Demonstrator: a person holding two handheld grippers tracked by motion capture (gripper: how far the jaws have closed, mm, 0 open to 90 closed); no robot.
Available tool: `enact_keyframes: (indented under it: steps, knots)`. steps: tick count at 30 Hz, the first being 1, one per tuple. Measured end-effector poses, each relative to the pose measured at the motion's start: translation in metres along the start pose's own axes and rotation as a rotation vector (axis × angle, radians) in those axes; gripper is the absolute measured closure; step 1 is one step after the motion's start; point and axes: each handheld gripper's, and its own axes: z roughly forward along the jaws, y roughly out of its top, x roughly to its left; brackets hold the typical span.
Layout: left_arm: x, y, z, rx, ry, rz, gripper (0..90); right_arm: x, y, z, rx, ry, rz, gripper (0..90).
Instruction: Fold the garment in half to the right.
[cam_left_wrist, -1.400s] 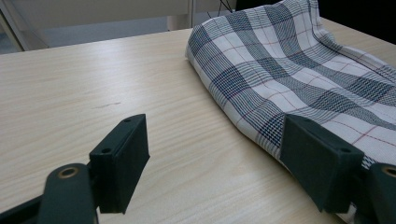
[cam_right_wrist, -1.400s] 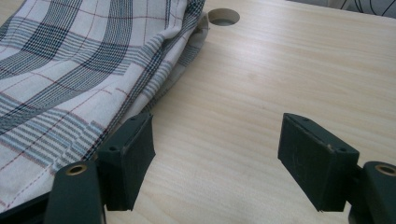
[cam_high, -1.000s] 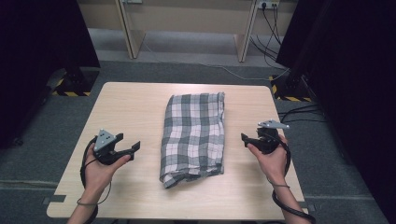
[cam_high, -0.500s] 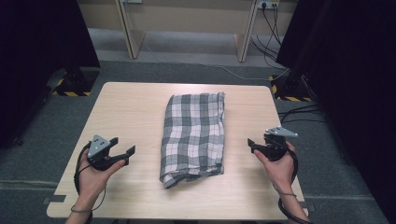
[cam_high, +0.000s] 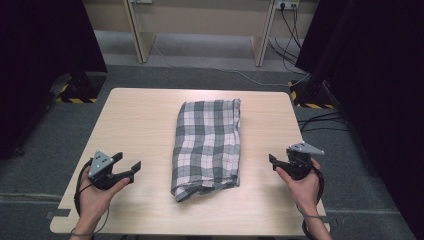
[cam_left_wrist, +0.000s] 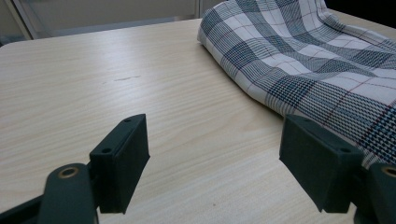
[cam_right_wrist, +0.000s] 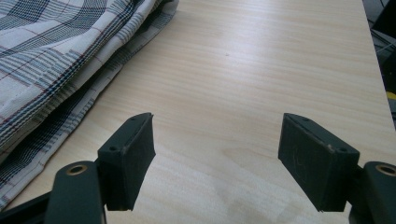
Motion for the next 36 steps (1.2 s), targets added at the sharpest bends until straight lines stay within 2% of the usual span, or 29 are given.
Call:
enact_keyframes:
  steps: [20, 29, 36]
  knots:
    - [-0.002, -0.021, -0.012, -0.018, -0.01, 0.018, 23.4, -0.004, -0.028, -0.015, -0.033, -0.006, 0.023, 27.6]
    - [0.0, -0.029, -0.017, -0.036, -0.003, 0.021, 23.4, -0.01, -0.04, -0.022, -0.042, -0.016, 0.048, 27.4]
    - [0.002, -0.035, -0.018, -0.047, 0.008, 0.023, 23.4, -0.01, -0.047, -0.023, -0.053, -0.021, 0.044, 27.4]
